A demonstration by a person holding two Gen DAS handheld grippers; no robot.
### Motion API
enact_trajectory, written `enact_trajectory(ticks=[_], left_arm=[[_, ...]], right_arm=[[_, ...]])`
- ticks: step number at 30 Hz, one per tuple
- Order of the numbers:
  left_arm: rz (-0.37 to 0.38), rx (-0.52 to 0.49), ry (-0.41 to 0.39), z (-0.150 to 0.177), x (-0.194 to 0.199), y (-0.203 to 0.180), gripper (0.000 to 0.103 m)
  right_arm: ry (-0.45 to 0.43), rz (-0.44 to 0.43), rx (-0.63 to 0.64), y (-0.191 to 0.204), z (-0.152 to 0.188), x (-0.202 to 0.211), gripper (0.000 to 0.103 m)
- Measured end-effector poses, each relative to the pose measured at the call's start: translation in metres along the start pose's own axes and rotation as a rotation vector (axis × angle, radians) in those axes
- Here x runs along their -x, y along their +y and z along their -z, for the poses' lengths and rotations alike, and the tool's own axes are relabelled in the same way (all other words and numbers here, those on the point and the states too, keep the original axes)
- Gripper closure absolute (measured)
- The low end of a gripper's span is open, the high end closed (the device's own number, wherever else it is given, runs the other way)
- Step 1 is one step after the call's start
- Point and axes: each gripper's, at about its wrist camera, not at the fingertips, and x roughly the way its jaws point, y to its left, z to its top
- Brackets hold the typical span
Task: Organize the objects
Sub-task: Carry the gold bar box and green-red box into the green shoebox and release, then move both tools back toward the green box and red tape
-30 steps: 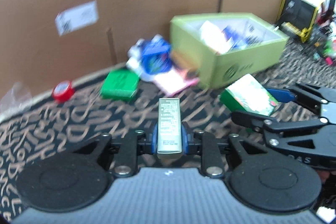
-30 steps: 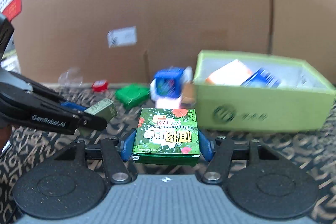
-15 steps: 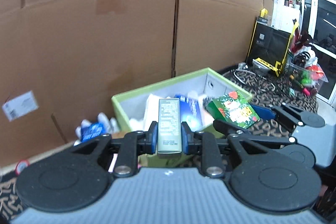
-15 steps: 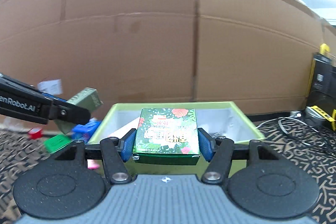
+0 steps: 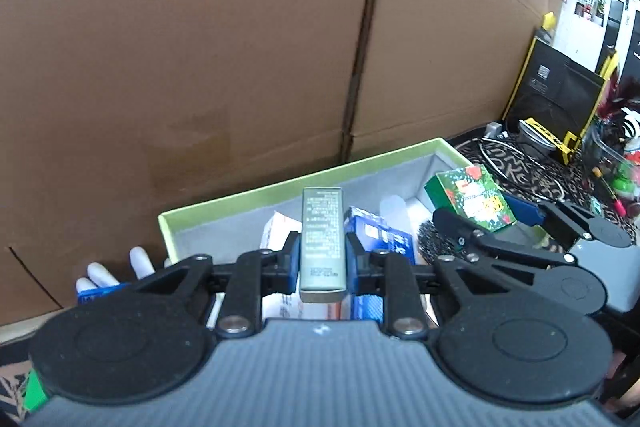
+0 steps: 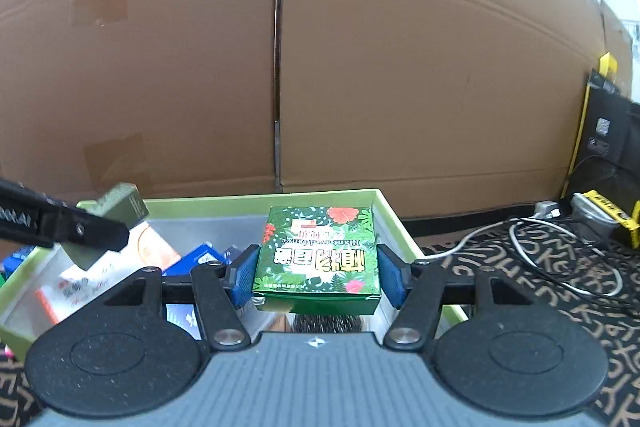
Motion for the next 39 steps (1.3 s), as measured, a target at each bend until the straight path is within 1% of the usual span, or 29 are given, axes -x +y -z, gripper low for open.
enact_trajectory(ticks=[2,3,4,5,6,7,8,10,11,13,16,19,22,25,29,34,36,39], left_arm=[[-0.001,-0.015,-0.012,0.0,-0.006,0.0,0.081],[0.003,-0.017,-0.022,0.001,-0.007,0.001,0.075],[0.005,-0.017,-0.033,0.003,-0.007,0.001,0.054],[-0.002,-0.012,-0.046,0.005,-0.006,0.002,0.041],[-0.012,-0.006,-0.071,0.008,-0.004,0.002,0.026],[-0.021,-0.004,-0.097,0.011,-0.001,0.003,0.021],[-0.027,-0.009,-0.113,0.013,0.002,0.003,0.02],[-0.044,-0.02,-0.123,0.015,0.005,0.003,0.011],[-0.054,-0.022,-0.129,0.016,0.008,0.002,0.008],[-0.066,-0.029,-0.142,0.018,0.016,0.001,0.001],[-0.08,-0.036,-0.159,0.021,0.03,-0.002,0.0],[-0.066,-0.026,-0.169,0.025,0.049,0.002,0.0],[-0.053,0.004,-0.184,0.031,0.07,0.007,0.0],[-0.06,0.031,-0.195,0.04,0.093,0.013,0.0],[-0.076,0.053,-0.202,0.061,0.121,0.026,0.0],[-0.104,0.095,-0.149,0.095,0.145,0.05,0.0],[-0.111,0.125,-0.125,0.11,0.151,0.062,0.0],[-0.133,0.155,-0.089,0.129,0.159,0.081,0.0]], right_arm=[[0.003,-0.004,0.034,0.002,0.001,-0.007,0.037],[0.018,-0.015,0.051,0.003,0.002,-0.011,0.036],[0.03,-0.02,0.061,0.006,0.003,-0.013,0.032],[0.03,-0.02,0.067,0.007,0.005,-0.012,0.026],[0.017,-0.016,0.073,0.008,0.008,-0.008,0.022],[-0.001,-0.01,0.079,0.009,0.01,-0.004,0.019],[-0.013,-0.002,0.083,0.009,0.011,-0.001,0.016],[-0.02,0.008,0.077,0.01,0.013,0.005,0.013],[-0.018,0.008,0.069,0.009,0.012,0.008,0.011],[-0.008,0.003,0.053,0.01,0.012,0.014,0.011],[0.007,-0.003,0.034,0.013,0.009,0.024,0.01],[0.012,-0.015,0.022,0.018,0.007,0.037,0.006],[0.006,-0.026,0.021,0.026,0.006,0.056,0.006],[-0.004,-0.04,0.025,0.034,0.007,0.076,0.006],[-0.022,-0.084,0.026,0.049,0.013,0.101,0.005],[-0.025,-0.154,0.017,0.076,0.028,0.123,0.002],[-0.008,-0.182,0.016,0.089,0.035,0.127,0.002],[0.026,-0.25,0.014,0.109,0.044,0.127,0.002]])
